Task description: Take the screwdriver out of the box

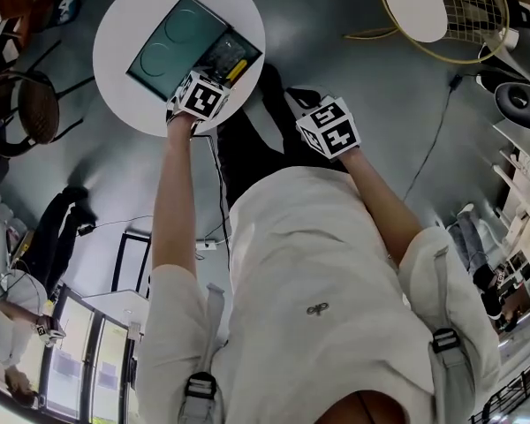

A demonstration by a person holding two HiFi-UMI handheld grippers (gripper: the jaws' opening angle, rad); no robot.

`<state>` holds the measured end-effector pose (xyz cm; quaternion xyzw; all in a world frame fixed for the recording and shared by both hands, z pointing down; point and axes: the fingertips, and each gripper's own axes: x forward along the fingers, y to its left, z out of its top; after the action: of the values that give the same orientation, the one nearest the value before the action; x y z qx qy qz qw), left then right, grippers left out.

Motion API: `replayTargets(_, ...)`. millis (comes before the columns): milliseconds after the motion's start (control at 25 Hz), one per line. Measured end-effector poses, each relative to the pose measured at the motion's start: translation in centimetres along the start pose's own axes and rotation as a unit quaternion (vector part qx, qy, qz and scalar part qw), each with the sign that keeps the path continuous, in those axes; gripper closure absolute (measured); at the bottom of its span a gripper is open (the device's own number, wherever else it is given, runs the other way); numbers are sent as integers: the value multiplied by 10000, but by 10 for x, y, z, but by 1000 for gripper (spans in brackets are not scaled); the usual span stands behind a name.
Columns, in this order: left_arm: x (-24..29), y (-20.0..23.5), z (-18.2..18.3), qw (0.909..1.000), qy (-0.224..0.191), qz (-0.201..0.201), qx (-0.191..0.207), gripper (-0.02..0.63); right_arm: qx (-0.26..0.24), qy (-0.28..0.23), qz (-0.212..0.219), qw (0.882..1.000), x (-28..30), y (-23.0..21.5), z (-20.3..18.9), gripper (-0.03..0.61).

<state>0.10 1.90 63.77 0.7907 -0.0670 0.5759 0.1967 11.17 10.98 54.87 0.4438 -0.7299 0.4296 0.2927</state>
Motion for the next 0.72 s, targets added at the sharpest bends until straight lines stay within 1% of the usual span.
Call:
replayTargets(120, 3, -1, -2, 10000, 53, -1, -11, 430, -9, -19, 5, 10000, 2, 2, 3, 569)
replayTargets(240, 3, 1, -4, 9998, 60, 126, -109, 428, -27, -22, 28, 10000, 3, 5, 5, 569)
replayTargets(400, 1, 1, -3, 9992, -66, 331, -217, 411, -72, -27, 45, 10000, 4, 7, 5, 569)
replayTargets(560, -2, 5, -4, 9977, -168, 604, -261, 411, -112, -28, 56, 9999, 6, 9, 6, 569)
replayTargets(720, -4, 12, -6, 9951, -267, 891, -335, 413, -316, -82, 58, 9995, 12, 10, 18, 569)
